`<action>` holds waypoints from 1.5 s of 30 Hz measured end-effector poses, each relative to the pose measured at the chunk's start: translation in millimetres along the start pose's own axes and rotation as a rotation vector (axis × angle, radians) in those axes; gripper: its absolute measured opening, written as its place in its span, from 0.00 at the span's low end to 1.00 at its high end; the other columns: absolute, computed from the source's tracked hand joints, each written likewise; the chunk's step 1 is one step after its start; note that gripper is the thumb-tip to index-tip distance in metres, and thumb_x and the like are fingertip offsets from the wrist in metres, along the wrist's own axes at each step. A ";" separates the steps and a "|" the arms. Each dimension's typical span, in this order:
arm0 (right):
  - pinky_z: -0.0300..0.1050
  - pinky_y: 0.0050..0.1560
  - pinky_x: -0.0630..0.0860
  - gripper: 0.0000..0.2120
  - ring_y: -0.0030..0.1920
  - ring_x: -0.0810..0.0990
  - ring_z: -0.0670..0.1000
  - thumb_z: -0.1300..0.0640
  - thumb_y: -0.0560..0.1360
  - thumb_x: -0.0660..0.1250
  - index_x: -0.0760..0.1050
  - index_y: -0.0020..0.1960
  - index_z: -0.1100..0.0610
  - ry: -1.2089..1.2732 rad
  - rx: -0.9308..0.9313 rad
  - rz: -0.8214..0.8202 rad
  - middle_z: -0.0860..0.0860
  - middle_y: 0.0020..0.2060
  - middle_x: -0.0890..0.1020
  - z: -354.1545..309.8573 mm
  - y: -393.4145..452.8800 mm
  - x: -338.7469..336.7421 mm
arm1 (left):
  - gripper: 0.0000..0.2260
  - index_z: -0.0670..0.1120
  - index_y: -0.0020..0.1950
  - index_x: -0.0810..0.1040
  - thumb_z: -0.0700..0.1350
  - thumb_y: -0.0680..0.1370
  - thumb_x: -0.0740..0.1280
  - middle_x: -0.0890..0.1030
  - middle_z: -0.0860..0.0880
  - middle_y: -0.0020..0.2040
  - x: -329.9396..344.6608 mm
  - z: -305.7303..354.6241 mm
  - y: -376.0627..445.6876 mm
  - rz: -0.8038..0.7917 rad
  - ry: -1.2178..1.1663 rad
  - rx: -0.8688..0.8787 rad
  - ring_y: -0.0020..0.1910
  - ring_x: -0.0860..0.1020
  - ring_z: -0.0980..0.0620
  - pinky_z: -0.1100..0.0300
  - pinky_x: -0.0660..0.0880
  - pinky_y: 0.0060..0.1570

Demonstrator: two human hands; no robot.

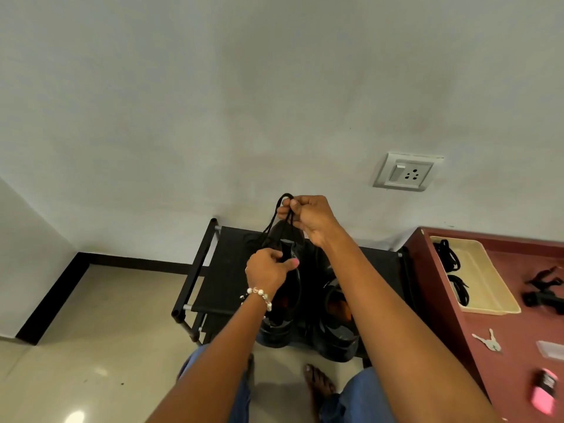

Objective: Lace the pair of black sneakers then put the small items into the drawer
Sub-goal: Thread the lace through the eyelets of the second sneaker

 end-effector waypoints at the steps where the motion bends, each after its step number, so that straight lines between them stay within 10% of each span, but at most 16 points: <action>1: 0.40 0.39 0.80 0.12 0.43 0.83 0.57 0.67 0.82 0.57 0.76 0.43 0.64 0.023 0.003 0.009 0.61 0.42 0.82 -8.0 -1.2 -0.6 | 0.19 0.46 0.53 0.82 0.53 0.68 0.78 0.83 0.50 0.47 -1.2 1.7 -2.3 0.035 0.013 0.013 0.50 0.81 0.51 0.54 0.78 0.54; 15: 0.49 0.50 0.82 0.09 0.43 0.85 0.57 0.64 0.81 0.61 0.78 0.46 0.63 0.254 -0.231 -0.033 0.58 0.41 0.84 -161.9 -21.1 5.7 | 0.07 0.43 0.49 0.83 0.44 0.74 0.73 0.83 0.43 0.46 -7.7 8.9 -1.3 0.095 0.150 0.015 0.49 0.81 0.43 0.54 0.77 0.50; 19: 0.52 0.54 0.81 0.08 0.45 0.85 0.58 0.64 0.82 0.60 0.77 0.49 0.64 0.328 -0.204 -0.034 0.59 0.43 0.84 -150.0 -16.1 -4.8 | 0.15 0.44 0.62 0.78 0.46 0.77 0.70 0.80 0.47 0.53 -28.2 39.7 14.9 0.120 -0.098 0.157 0.55 0.79 0.48 0.61 0.75 0.55; 24: 0.55 0.59 0.78 0.09 0.47 0.84 0.59 0.65 0.82 0.59 0.77 0.49 0.65 0.448 -0.212 -0.044 0.61 0.46 0.84 -144.5 -6.3 -12.3 | 0.15 0.48 0.70 0.73 0.43 0.83 0.60 0.80 0.51 0.62 -13.2 112.5 30.4 -0.299 -0.269 0.452 0.64 0.75 0.56 0.63 0.67 0.66; 28: 0.50 0.57 0.79 0.07 0.47 0.84 0.56 0.64 0.81 0.61 0.77 0.49 0.62 0.566 -0.213 0.033 0.58 0.47 0.84 -129.5 5.0 -28.4 | 0.11 0.38 0.55 0.78 0.38 0.83 0.57 0.83 0.43 0.43 -1.7 126.5 31.2 -0.431 -0.313 0.429 0.44 0.82 0.49 0.62 0.78 0.50; 32: 0.43 0.41 0.75 0.07 0.43 0.79 0.52 0.66 0.74 0.68 0.78 0.40 0.57 0.059 -0.122 0.426 0.51 0.37 0.80 -50.3 8.0 -81.2 | 0.12 0.40 0.46 0.77 0.39 0.84 0.56 0.78 0.45 0.35 -8.2 116.5 44.2 -0.362 -0.531 0.291 0.33 0.79 0.50 0.56 0.80 0.44; 34: 0.42 0.36 0.71 0.06 0.42 0.77 0.52 0.64 0.72 0.72 0.75 0.42 0.59 -0.196 0.068 0.358 0.51 0.36 0.78 14.2 0.8 -73.9 | 0.12 0.40 0.46 0.77 0.39 0.84 0.57 0.79 0.45 0.35 -7.8 114.4 50.3 -0.348 -0.564 0.247 0.34 0.81 0.48 0.51 0.79 0.48; 39: 0.58 0.64 0.73 0.53 0.67 0.72 0.62 0.28 0.46 0.79 0.74 0.64 0.53 -0.516 0.263 0.049 0.56 0.64 0.74 133.0 5.3 -28.3 | 0.13 0.39 0.45 0.77 0.39 0.84 0.56 0.79 0.43 0.38 -8.4 126.7 50.2 -0.349 -0.542 0.223 0.37 0.81 0.46 0.56 0.81 0.45; 42: 0.59 0.72 0.64 0.53 0.75 0.57 0.63 0.35 0.62 0.77 0.59 0.77 0.55 -0.600 0.261 0.059 0.57 0.74 0.59 133.3 -0.8 -24.8 | 0.13 0.40 0.45 0.77 0.39 0.84 0.56 0.80 0.44 0.37 -14.1 137.6 51.4 -0.341 -0.559 0.208 0.37 0.81 0.46 0.55 0.81 0.47; 45: 0.60 0.70 0.68 0.62 0.74 0.62 0.62 0.28 0.51 0.77 0.60 0.77 0.54 -0.506 0.237 0.077 0.55 0.74 0.63 154.5 7.4 -33.2 | 0.12 0.40 0.45 0.77 0.39 0.83 0.57 0.79 0.46 0.36 -23.5 162.6 52.9 -0.324 -0.569 0.224 0.35 0.81 0.48 0.55 0.81 0.47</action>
Point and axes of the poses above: each hand's wrist, its own y-axis towards the middle knuckle, its own x-axis out of the palm, z = x × y, the point moved 10 cm from there along y, towards the middle knuckle
